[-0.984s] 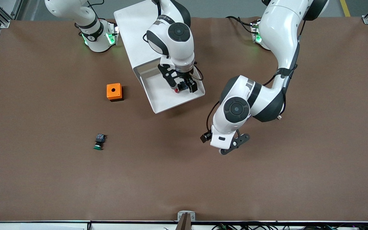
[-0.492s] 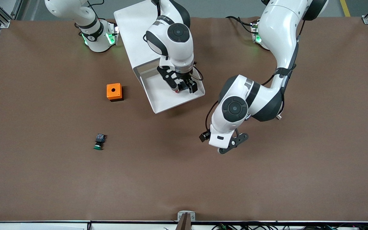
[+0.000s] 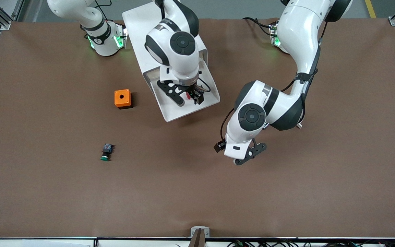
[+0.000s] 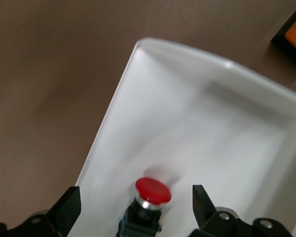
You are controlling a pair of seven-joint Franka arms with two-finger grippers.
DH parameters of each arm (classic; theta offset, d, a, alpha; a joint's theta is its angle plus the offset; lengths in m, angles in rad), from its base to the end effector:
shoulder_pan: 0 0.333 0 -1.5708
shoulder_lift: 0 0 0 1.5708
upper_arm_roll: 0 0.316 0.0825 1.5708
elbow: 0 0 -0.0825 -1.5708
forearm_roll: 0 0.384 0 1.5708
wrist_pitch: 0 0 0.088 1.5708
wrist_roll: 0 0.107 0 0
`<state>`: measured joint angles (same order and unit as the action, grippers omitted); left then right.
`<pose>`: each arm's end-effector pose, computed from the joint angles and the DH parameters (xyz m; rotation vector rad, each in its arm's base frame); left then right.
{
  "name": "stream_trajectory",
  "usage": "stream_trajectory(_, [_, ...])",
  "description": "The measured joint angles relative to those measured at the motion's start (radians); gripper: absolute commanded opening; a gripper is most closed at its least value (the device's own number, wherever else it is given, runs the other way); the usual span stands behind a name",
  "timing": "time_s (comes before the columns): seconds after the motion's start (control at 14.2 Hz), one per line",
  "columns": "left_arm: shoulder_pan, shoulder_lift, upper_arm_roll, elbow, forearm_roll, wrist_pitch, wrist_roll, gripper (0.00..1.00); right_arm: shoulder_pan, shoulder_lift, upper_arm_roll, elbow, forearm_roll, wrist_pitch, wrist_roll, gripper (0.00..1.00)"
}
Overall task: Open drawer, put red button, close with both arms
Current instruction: 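Withdraw the right gripper while the left gripper moves to the drawer front, then push the drawer closed with the left gripper while the right gripper retracts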
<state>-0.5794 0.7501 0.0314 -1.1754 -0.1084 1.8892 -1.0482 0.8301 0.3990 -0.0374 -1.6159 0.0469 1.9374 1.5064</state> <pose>0.6315 -0.4024 0.3422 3.0006 0.8110 -0.1290 0.4593 0.4746 0.3883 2.8787 -1.0997 -0.0887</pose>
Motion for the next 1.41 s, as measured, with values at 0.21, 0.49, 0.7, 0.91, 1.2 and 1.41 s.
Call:
stream_trajectory(0.21, [-0.001, 0.000, -0.001, 0.000, 0.000, 0.000, 0.000, 1.00, -0.074, -0.026, -0.003, 0.030, -0.001, -0.113, -0.165, 1.00])
stream_trajectory(0.49, [-0.022, 0.000, -0.004, -0.006, 0.000, 0.000, 0.000, 1.00, -0.188, -0.099, -0.005, 0.035, -0.002, -0.214, -0.371, 1.00])
stream_trajectory(0.7, [-0.075, 0.000, -0.005, -0.010, 0.000, 0.000, 0.000, 1.00, -0.275, -0.148, -0.007, 0.035, -0.003, -0.279, -0.535, 1.00])
stream_trajectory(0.91, [-0.128, 0.004, -0.005, -0.020, 0.000, 0.000, 0.000, 1.00, -0.367, -0.190, -0.008, 0.035, -0.004, -0.323, -0.697, 1.00])
stream_trajectory(1.2, [-0.181, 0.024, -0.005, -0.023, 0.000, 0.001, 0.000, 1.00, -0.509, -0.241, -0.009, 0.035, -0.006, -0.363, -0.948, 1.00])
stream_trajectory(1.41, [-0.209, 0.032, -0.006, -0.023, 0.000, 0.002, 0.000, 1.00, -0.608, -0.264, -0.010, 0.035, -0.006, -0.380, -1.097, 1.00])
